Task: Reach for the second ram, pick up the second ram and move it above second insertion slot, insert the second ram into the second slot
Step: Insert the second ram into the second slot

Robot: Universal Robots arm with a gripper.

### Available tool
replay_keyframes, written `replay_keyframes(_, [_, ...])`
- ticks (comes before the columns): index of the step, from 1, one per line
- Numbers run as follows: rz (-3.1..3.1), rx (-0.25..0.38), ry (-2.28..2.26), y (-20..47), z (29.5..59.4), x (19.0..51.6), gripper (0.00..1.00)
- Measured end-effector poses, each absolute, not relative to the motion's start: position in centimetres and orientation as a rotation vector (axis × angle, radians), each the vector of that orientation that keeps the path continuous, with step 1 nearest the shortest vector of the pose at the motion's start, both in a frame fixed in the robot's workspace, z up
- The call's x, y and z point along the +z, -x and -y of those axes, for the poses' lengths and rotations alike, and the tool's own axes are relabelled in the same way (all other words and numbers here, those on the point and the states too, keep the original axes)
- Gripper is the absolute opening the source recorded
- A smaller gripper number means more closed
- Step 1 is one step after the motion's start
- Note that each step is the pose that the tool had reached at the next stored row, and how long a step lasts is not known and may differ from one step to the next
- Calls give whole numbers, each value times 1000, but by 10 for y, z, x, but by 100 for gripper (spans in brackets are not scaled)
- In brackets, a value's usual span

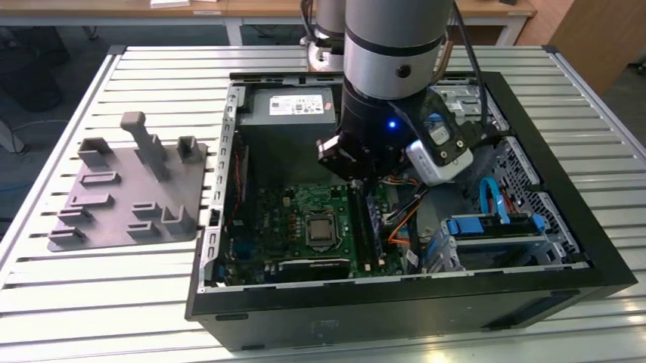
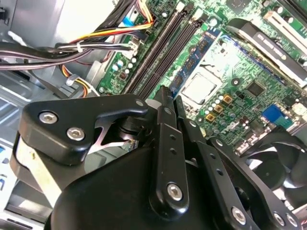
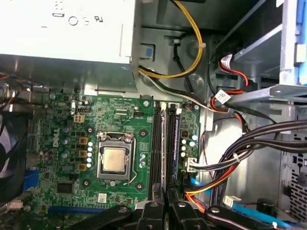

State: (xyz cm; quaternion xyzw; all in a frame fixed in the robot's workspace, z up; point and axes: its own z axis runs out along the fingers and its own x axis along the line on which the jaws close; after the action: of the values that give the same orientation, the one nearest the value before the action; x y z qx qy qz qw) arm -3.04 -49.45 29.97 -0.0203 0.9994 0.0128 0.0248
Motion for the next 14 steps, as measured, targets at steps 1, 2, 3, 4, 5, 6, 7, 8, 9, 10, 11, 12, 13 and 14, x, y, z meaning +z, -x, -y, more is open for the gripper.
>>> replay_keyframes(1, [-3091,39,50,30,494,300,14])
replay_keyframes(2, [-3091,39,38,30,494,300,14])
replay_keyframes(3, [-3091,39,26,30,494,300,14])
replay_keyframes(4, [-3091,39,14,30,494,300,14])
replay_keyframes(5, [-3091,38,3,30,494,300,14])
replay_keyframes(6, [-3091,38,-9,30,494,300,14])
replay_keyframes(7, [-3091,38,-20,30,494,300,14])
replay_keyframes(8, [-3091,37,-32,30,495,300,14])
replay_keyframes(9, [-3091,37,-44,30,494,300,14])
replay_keyframes(10, [-3090,37,-55,30,494,300,14])
replay_keyframes(11, [-3090,37,-67,30,494,299,14])
replay_keyframes(12, [-3090,36,-78,30,495,299,14])
replay_keyframes(13, [-3089,36,-88,30,495,299,14])
replay_keyframes(14, [-3089,36,-101,30,494,299,14])
